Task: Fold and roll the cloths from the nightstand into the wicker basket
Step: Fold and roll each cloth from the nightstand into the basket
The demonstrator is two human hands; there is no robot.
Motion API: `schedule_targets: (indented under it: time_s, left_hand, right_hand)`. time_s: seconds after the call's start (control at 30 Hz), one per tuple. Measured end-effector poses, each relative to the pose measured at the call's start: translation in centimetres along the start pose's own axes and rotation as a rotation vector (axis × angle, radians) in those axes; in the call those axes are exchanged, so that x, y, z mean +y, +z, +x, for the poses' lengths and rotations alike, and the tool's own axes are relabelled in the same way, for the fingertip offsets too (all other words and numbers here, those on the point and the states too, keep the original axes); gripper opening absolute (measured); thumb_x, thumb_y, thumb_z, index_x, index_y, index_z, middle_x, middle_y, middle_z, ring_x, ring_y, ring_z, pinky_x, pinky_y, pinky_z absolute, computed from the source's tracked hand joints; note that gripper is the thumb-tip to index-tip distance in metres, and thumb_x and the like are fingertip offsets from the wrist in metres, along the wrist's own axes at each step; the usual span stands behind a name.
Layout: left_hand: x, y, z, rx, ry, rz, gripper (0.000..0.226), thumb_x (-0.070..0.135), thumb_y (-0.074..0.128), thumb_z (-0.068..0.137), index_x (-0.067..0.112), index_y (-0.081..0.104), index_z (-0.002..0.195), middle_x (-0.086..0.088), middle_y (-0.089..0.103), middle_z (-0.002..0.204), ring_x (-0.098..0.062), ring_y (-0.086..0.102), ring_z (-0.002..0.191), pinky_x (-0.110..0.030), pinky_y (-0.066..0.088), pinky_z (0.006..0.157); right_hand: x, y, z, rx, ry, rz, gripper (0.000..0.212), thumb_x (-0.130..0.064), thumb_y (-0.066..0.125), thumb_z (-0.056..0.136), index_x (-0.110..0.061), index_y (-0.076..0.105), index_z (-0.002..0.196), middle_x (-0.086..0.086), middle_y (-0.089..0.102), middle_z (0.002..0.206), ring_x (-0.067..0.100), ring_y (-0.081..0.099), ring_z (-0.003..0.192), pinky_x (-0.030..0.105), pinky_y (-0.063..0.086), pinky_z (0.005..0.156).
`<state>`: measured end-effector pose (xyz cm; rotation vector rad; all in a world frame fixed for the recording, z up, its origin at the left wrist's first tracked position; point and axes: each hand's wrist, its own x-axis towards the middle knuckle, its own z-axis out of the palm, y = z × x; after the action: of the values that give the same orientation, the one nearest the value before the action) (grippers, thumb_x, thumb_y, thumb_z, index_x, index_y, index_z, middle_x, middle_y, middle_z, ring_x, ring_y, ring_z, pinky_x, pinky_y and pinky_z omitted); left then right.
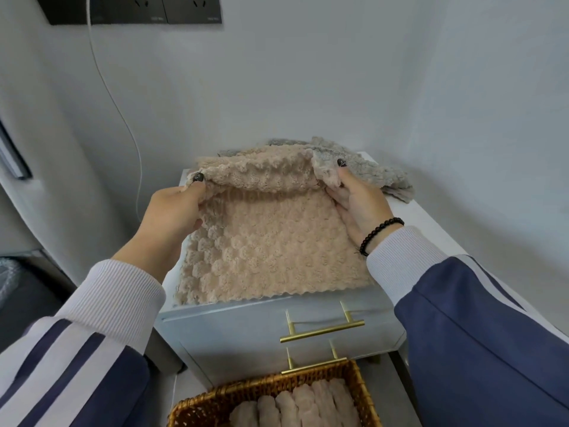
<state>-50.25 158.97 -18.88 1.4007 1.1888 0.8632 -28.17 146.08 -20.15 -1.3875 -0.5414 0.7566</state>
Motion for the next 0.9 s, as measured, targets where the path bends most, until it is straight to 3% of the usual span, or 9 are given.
schedule_targets:
  time_s: [0.1, 0.2, 0.23, 0.3, 0.4, 0.47, 0.63, 0.73, 0.9]
  left_hand:
    - [0.3, -0.3, -0.5, -0.005, -0.063, -0.078, 0.037, 0.045, 0.055, 0.091, 0.014, 0.066, 0.110, -0.002, 0.069, 0.113, -0.018, 0.066, 0.101, -0.040, 0.053, 0.090]
    - [0.7, -1.0, -1.5, -0.028, -0.151, -0.159, 0.053, 0.053, 0.045, 0.095, 0.008, 0.072, 0.103, -0.011, 0.070, 0.104, -0.023, 0.066, 0.095, -0.039, 0.055, 0.083]
    - [0.7, -1.2, -1.7, -0.009, -0.163, -0.161, 0.050, 0.049, 0.046, 0.096, 0.007, 0.073, 0.098, -0.012, 0.069, 0.102, -0.023, 0.065, 0.091, -0.037, 0.056, 0.079]
    - [0.6, -1.5, -2.4, -0.007, -0.161, -0.136, 0.028, 0.029, 0.059, 0.094, 0.005, 0.074, 0.095, -0.012, 0.069, 0.098, -0.022, 0.064, 0.081, -0.029, 0.057, 0.067]
    - [0.2, -2.2, -3.2, -0.080, -0.128, -0.030, 0.012, 0.003, 0.065, 0.087, 0.009, 0.074, 0.092, -0.010, 0.070, 0.094, -0.017, 0.062, 0.075, -0.018, 0.055, 0.053]
    - [0.1, -2.7, -3.5, -0.125, -0.113, 0.019, 0.019, -0.001, 0.063, 0.087, 0.014, 0.075, 0.091, -0.008, 0.072, 0.093, -0.015, 0.060, 0.075, -0.016, 0.054, 0.051]
    - [0.2, -3.5, -4.2, -0.208, -0.125, 0.072, 0.027, 0.000, 0.065, 0.086, 0.022, 0.071, 0.100, -0.005, 0.069, 0.092, -0.012, 0.059, 0.072, -0.015, 0.054, 0.050]
    - [0.1, -3.9, -4.5, -0.260, -0.145, 0.111, 0.033, -0.002, 0.065, 0.085, 0.023, 0.071, 0.104, -0.005, 0.067, 0.105, -0.014, 0.062, 0.076, -0.018, 0.054, 0.050]
    - [-0.6, -4.5, -4.9, -0.319, -0.168, 0.217, 0.042, -0.006, 0.067, 0.082, 0.027, 0.070, 0.107, -0.009, 0.056, 0.129, -0.017, 0.065, 0.074, -0.020, 0.055, 0.052]
  right_hand:
    - [-0.8, -0.5, -0.6, -0.079, 0.046, 0.023, 0.043, -0.055, 0.050, 0.091, -0.028, 0.078, 0.075, 0.000, 0.063, 0.127, 0.016, 0.058, 0.117, 0.036, 0.036, 0.106]
    - [-1.6, -1.4, -1.1, -0.020, 0.068, 0.039, 0.025, -0.028, 0.060, 0.092, -0.009, 0.075, 0.086, 0.010, 0.069, 0.115, 0.020, 0.067, 0.100, 0.035, 0.054, 0.090]
    - [-1.7, -1.7, -1.1, 0.005, 0.084, 0.037, 0.015, -0.017, 0.065, 0.088, -0.004, 0.072, 0.090, 0.013, 0.069, 0.113, 0.022, 0.068, 0.096, 0.034, 0.058, 0.082]
    - [-1.9, -2.3, -1.5, 0.041, 0.106, 0.008, 0.016, -0.006, 0.070, 0.083, 0.001, 0.068, 0.097, 0.016, 0.066, 0.113, 0.025, 0.068, 0.094, 0.030, 0.060, 0.065]
    - [-1.9, -2.9, -2.6, 0.015, 0.124, -0.085, 0.007, 0.004, 0.067, 0.083, -0.001, 0.069, 0.087, 0.013, 0.064, 0.098, 0.017, 0.066, 0.071, 0.022, 0.057, 0.052]
    - [-1.7, -3.3, -3.4, -0.018, 0.136, -0.181, 0.014, 0.009, 0.064, 0.083, -0.004, 0.069, 0.084, 0.011, 0.064, 0.099, 0.015, 0.063, 0.067, 0.021, 0.056, 0.052]
    - [-1.1, -4.0, -4.8, -0.091, 0.173, -0.410, 0.026, 0.010, 0.066, 0.081, -0.013, 0.068, 0.094, 0.010, 0.060, 0.114, 0.028, 0.069, 0.083, 0.028, 0.060, 0.059]
    - [-1.0, -4.1, -5.5, -0.125, 0.176, -0.467, 0.028, 0.007, 0.066, 0.082, -0.015, 0.066, 0.100, 0.005, 0.054, 0.122, 0.029, 0.071, 0.084, 0.030, 0.060, 0.065]
    - [-1.0, -4.3, -6.5, -0.171, 0.197, -0.539, 0.031, 0.008, 0.062, 0.086, -0.013, 0.060, 0.108, 0.007, 0.049, 0.136, 0.025, 0.073, 0.072, 0.023, 0.057, 0.051]
